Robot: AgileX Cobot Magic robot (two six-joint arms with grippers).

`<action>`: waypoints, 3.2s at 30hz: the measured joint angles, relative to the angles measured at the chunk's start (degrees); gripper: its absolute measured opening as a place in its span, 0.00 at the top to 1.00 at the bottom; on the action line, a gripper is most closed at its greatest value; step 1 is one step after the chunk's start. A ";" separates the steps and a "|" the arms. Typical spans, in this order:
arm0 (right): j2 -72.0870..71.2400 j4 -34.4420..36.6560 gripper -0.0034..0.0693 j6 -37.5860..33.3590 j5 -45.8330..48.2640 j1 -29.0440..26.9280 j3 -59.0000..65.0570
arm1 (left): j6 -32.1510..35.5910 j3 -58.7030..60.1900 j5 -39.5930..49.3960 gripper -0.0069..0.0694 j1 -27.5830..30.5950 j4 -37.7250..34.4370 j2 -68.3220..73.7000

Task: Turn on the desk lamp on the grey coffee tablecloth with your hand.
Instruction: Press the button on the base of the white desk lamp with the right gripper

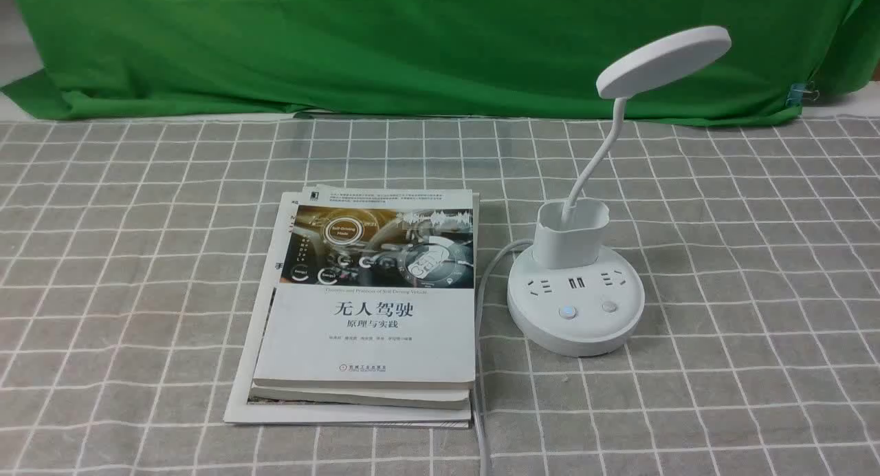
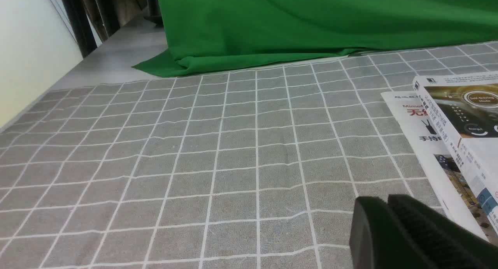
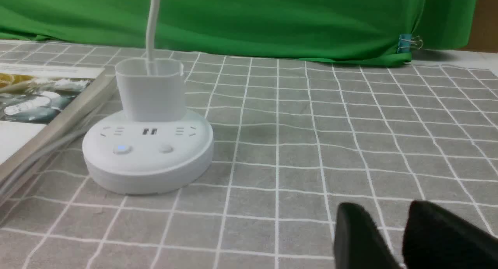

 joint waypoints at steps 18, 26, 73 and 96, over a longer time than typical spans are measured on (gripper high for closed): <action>0.00 0.00 0.62 0.00 -0.11 0.00 0.00 | 0.00 0.00 0.00 0.88 0.00 0.00 0.00; 0.00 0.00 0.62 0.00 -0.11 0.00 0.00 | 0.00 0.00 0.00 0.88 0.00 0.00 0.00; 50.50 6.47 0.90 0.89 26.82 7.00 -39.19 | 0.01 0.00 0.00 0.88 0.00 0.00 0.00; 101.69 6.46 0.90 -6.07 26.39 15.68 -69.65 | 0.01 0.00 0.00 0.88 0.00 0.00 0.00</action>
